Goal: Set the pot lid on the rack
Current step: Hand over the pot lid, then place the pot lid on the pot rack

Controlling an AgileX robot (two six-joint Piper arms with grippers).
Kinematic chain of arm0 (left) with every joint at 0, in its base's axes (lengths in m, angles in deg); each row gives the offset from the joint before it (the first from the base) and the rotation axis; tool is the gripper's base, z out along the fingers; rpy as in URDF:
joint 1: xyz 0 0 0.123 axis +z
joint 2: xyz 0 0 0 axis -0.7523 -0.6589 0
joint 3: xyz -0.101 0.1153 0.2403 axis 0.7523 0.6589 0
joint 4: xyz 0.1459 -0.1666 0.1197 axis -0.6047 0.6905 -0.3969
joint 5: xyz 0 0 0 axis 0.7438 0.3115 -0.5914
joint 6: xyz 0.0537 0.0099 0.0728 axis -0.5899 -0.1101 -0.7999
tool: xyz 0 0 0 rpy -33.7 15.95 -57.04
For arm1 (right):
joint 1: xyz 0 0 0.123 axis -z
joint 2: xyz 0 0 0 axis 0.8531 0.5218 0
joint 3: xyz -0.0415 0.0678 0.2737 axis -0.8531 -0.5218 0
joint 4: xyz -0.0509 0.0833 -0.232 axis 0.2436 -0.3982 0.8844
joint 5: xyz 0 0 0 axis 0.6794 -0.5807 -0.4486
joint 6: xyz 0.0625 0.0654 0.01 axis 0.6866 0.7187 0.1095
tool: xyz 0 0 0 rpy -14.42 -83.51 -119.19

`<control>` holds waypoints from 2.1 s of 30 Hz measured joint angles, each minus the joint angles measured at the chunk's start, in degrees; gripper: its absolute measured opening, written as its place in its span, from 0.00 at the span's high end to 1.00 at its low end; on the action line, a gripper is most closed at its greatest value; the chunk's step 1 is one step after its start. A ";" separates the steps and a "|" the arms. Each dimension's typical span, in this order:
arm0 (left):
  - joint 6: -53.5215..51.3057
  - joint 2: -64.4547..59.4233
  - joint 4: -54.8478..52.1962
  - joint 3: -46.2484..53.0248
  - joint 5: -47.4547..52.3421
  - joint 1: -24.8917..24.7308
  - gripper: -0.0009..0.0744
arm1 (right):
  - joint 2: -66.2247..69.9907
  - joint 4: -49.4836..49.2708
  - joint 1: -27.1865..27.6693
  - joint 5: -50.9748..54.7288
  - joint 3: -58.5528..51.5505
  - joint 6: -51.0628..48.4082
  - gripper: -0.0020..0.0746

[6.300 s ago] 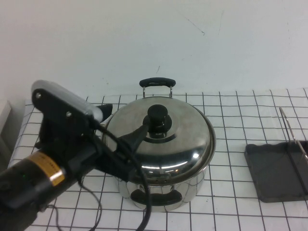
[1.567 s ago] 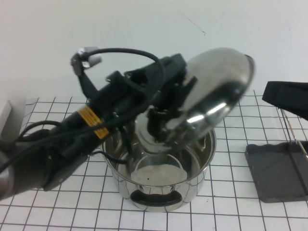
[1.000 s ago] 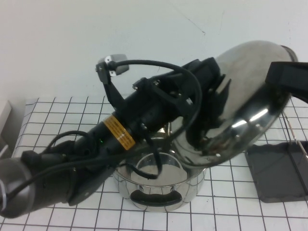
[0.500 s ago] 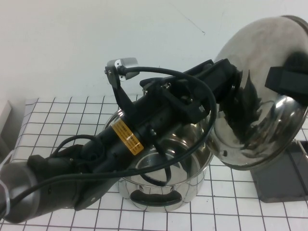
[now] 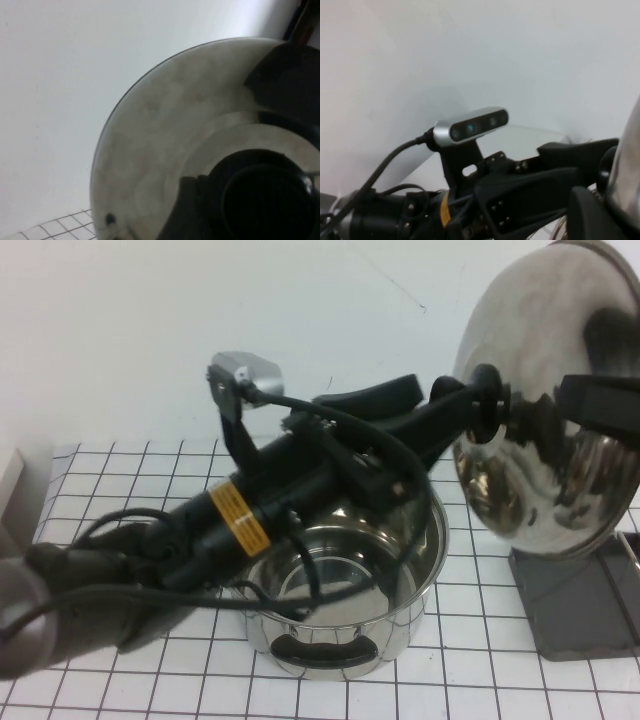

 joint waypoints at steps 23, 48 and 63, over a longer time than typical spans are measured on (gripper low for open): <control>18.09 8.55 -46.38 0.00 0.99 27.85 0.99 | 2.11 51.12 0.00 -12.21 11.69 21.22 0.90; 18.97 8.55 -54.76 0.00 1.07 28.00 0.99 | 12.55 55.56 0.00 -13.34 11.78 26.19 0.90; 20.19 8.55 -56.02 0.00 1.07 28.00 0.99 | 12.55 56.33 0.00 -12.96 11.78 30.12 0.67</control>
